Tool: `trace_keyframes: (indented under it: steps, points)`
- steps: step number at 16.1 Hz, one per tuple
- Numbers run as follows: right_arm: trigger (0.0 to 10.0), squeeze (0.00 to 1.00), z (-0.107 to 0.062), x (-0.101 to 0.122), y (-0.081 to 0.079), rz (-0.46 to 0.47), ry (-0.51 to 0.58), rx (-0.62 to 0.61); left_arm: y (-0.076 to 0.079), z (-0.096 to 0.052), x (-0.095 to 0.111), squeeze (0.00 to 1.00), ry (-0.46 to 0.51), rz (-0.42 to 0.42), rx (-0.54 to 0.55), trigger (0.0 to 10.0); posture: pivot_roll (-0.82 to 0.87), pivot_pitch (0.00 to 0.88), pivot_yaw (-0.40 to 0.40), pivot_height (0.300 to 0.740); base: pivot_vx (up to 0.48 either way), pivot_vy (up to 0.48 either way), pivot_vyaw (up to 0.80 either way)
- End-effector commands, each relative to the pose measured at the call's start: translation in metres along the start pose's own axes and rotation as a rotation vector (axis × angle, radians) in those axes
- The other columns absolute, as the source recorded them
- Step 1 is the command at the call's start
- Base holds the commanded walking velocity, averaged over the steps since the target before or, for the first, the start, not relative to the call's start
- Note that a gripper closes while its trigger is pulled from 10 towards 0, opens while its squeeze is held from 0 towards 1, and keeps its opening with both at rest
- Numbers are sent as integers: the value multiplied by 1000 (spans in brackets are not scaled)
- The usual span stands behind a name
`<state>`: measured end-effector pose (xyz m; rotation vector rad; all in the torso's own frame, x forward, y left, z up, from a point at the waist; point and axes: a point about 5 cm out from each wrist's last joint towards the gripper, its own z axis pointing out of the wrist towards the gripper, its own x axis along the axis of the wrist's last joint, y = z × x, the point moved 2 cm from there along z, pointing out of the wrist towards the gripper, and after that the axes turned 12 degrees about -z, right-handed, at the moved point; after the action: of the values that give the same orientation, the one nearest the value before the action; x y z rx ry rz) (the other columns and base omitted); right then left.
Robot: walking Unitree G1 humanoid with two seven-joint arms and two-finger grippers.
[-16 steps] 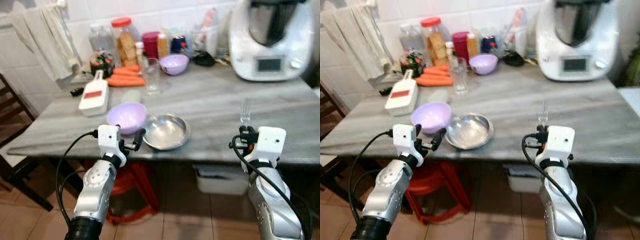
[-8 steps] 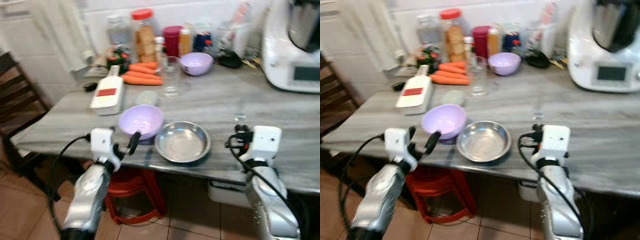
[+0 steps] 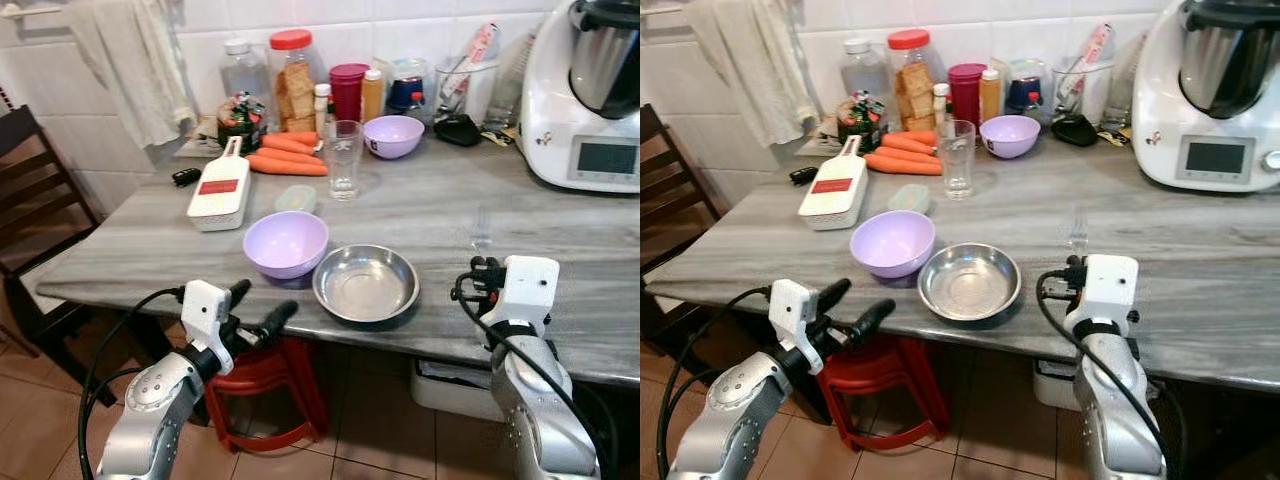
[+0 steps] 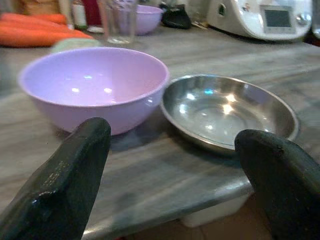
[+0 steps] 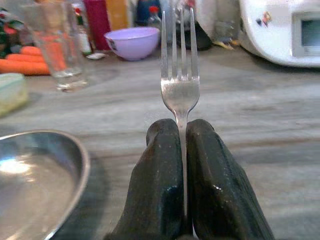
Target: Setting the table
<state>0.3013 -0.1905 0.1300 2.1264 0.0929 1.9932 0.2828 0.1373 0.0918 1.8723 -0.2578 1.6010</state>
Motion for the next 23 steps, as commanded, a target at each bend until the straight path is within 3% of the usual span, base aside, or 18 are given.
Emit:
trace_keyframes:
  steps: [1, 15, 23]
  points:
    - [10000, 0, 4, -5, -7, 31, -46, 33, 3, 2, 7, 0, 2, 21, -33, 10000, -152, 15, 104, 740, 0, 0, 0]
    - [10000, 0, 33, -20, -29, 81, -214, 85, 27, 7, 0, 0, -73, -4, -211, 10000, -154, 22, 105, 740, 0, 0, 0]
    - [10000, 0, 44, -22, -41, 103, -230, 95, 29, 11, 0, 0, -82, 11, -229, 10000, -151, 25, 110, 740, 0, 0, 0]
